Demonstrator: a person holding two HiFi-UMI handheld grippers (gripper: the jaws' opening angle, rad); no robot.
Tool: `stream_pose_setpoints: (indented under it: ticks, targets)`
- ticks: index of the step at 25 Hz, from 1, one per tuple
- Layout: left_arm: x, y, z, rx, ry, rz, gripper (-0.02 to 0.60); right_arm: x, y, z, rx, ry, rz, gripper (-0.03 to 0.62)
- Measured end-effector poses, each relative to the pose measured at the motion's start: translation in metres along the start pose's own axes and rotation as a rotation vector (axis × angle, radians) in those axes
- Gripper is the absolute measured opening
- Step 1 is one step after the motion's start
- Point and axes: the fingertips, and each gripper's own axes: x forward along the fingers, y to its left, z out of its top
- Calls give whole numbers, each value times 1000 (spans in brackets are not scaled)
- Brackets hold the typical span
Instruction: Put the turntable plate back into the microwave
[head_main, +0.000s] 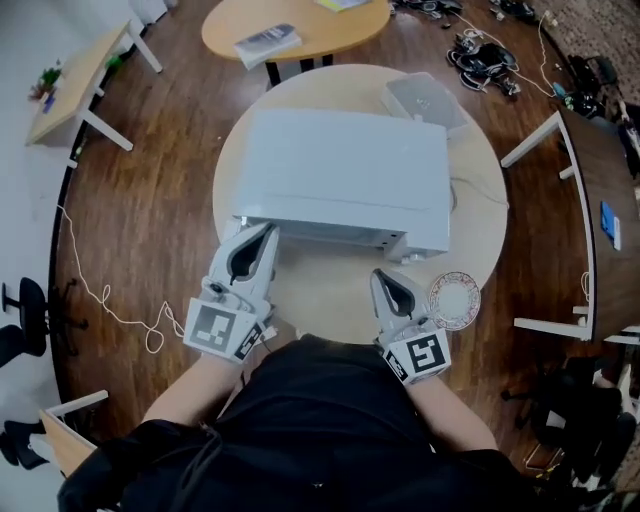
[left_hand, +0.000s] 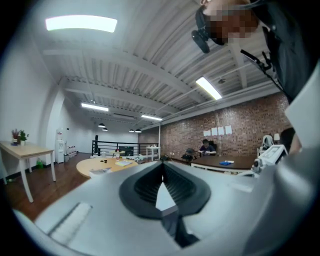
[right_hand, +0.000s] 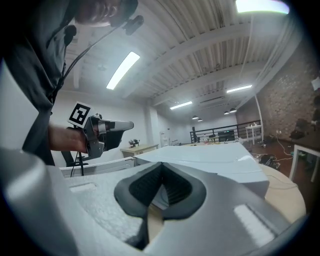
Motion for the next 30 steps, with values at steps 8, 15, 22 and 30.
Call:
stream_pose_setpoints:
  ticks: [8, 15, 22, 30]
  targets:
    - [-15, 6, -9, 5, 13, -137, 11, 7, 25, 14, -48, -30, -80, 2]
    - [-6, -11, -4, 6, 0, -222, 34, -14, 11, 21, -51, -46, -191, 2]
    - [11, -39, 6, 15, 3, -248, 51, -41, -7, 33, -43, -69, -230, 2]
    - [38, -88, 4, 32, 25, -326, 58, -86, -41, 29, -12, -87, -322, 2]
